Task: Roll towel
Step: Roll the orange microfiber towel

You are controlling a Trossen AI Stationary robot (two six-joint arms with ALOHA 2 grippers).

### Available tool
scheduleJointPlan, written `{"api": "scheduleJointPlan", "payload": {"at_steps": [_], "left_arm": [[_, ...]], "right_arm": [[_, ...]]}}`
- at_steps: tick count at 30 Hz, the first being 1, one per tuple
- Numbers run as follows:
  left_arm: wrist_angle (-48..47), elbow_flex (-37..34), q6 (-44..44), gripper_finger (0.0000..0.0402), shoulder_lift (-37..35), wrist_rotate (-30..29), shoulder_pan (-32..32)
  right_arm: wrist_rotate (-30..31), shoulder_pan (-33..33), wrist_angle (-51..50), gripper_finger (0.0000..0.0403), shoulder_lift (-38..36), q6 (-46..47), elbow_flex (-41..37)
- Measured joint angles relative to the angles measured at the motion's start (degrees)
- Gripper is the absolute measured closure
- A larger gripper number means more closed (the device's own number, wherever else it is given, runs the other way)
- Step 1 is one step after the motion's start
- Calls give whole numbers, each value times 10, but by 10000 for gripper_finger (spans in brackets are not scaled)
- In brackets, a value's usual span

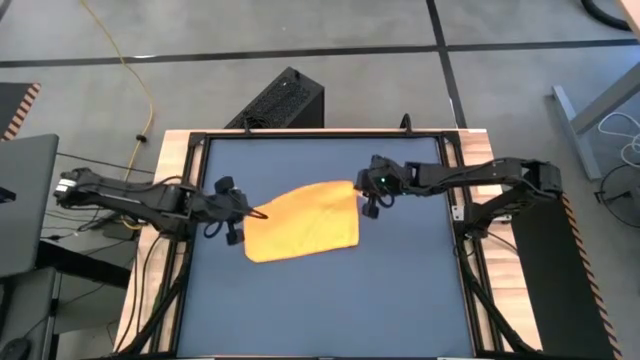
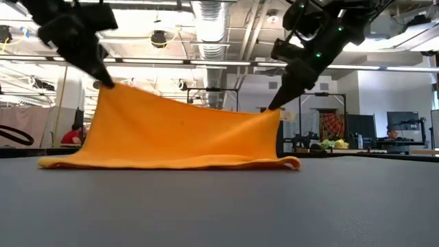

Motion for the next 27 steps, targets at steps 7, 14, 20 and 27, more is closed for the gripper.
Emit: {"api": "scheduleJointPlan", "payload": {"at_steps": [7, 14, 20, 27], "left_arm": [[21, -49, -59, 401, 0, 79, -20], [36, -77, -118, 401, 3, 117, -56], [65, -86, -150, 401, 24, 120, -83], [124, -100, -183, 401, 82, 141, -98]], "right_arm": [[-85, 53, 8, 385, 4, 12, -47], [-87, 101, 44, 385, 4, 68, -92], [-81, 117, 74, 385, 4, 91, -115], [-81, 119, 75, 374, 4, 127, -116]]}}
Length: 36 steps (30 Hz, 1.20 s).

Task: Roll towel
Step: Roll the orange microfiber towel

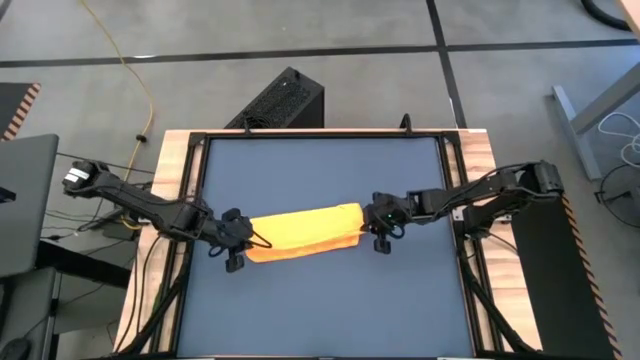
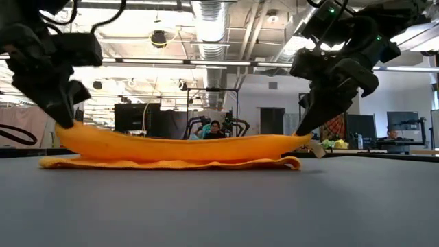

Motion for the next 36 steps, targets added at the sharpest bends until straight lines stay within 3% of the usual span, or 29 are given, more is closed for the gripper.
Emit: {"api": "scheduleJointPlan", "payload": {"at_steps": [7, 14, 24, 28, 33, 36], "left_arm": [[1, 0, -6, 375, 37, 30, -3], [-29, 0, -7, 340, 31, 38, -2], [-63, 8, -6, 333, 22, 36, -1], [-74, 27, 14, 333, 0, -19, 0], [-38, 31, 39, 333, -10, -187, 21], [-32, 31, 61, 333, 8, -170, 72]], "right_arm": [[-1, 0, -5, 331, 0, 50, 0], [-44, -10, -6, 285, -18, 56, 0], [-48, -57, -6, 237, -80, 30, 0], [-42, -107, 49, 234, -60, 57, 0], [-40, -165, 66, 234, -4, 69, 0], [-39, -186, 78, 234, 34, 71, 0]]}}
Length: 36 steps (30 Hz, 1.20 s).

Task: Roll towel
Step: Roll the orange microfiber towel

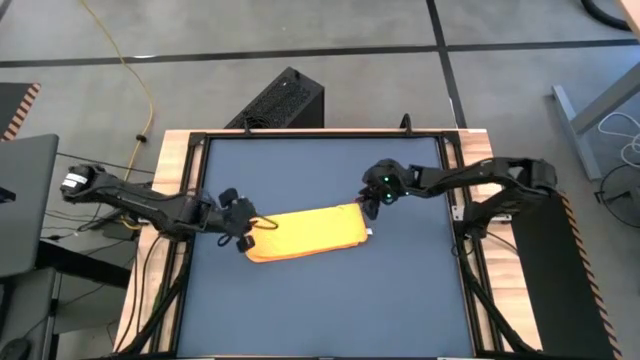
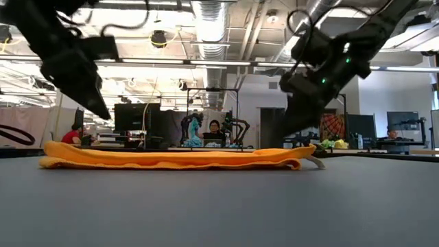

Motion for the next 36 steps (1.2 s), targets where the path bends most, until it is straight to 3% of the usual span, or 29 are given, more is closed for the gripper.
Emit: {"api": "scheduleJointPlan", "payload": {"at_steps": [10, 22, 30, 33, 36], "left_arm": [[56, 0, 77, 332, 85, 125, 122], [104, 1, 104, 333, 206, 230, 146], [111, 2, 111, 395, 238, 228, 145], [110, 0, 115, 400, 221, 227, 145], [93, -2, 120, 401, 196, 225, 145]], "right_arm": [[-5, -11, 86, 234, 97, 4, 0], [-13, -11, 86, 258, 121, -16, 1], [-61, 11, 56, 337, 119, -37, 1], [-61, 16, 51, 379, 118, -37, 1], [-61, 14, 49, 389, 118, -37, 1]]}}
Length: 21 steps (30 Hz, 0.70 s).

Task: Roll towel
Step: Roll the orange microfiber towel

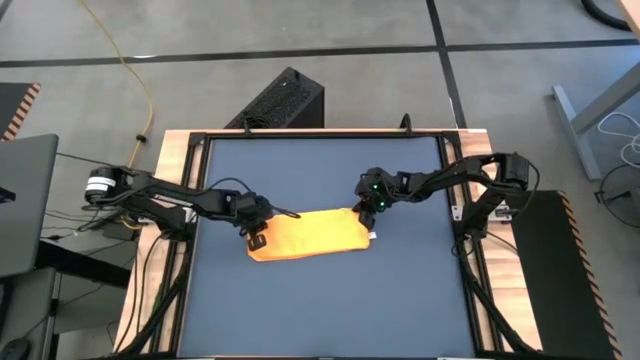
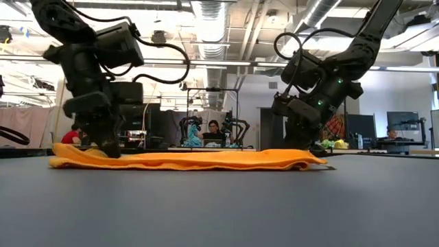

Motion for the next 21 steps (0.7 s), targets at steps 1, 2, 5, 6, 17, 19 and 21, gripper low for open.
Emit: {"api": "scheduleJointPlan", "payload": {"at_steps": [1, 2, 5, 6, 17, 19, 21], "left_arm": [[-8, 0, 0, 401, -12, 0, 0], [-21, 0, 0, 401, -23, -2, 0], [-73, 0, -10, 401, -57, -26, 0], [-89, 0, -17, 401, -69, -34, 0], [-123, 0, -37, 401, -106, -54, 0], [-122, 0, -37, 401, -105, -54, 0], [-126, 1, -38, 401, -105, -59, 0]], "right_arm": [[2, -2, -1, 385, 0, 0, 0], [4, -4, -2, 381, 0, 0, 0], [4, -17, -4, 376, 1, 0, 0], [4, -21, -4, 378, 1, 0, 0], [8, -54, -5, 383, -9, 0, -1], [9, -57, -8, 382, -23, 0, -2], [10, -57, -10, 377, -41, 0, -2]]}}
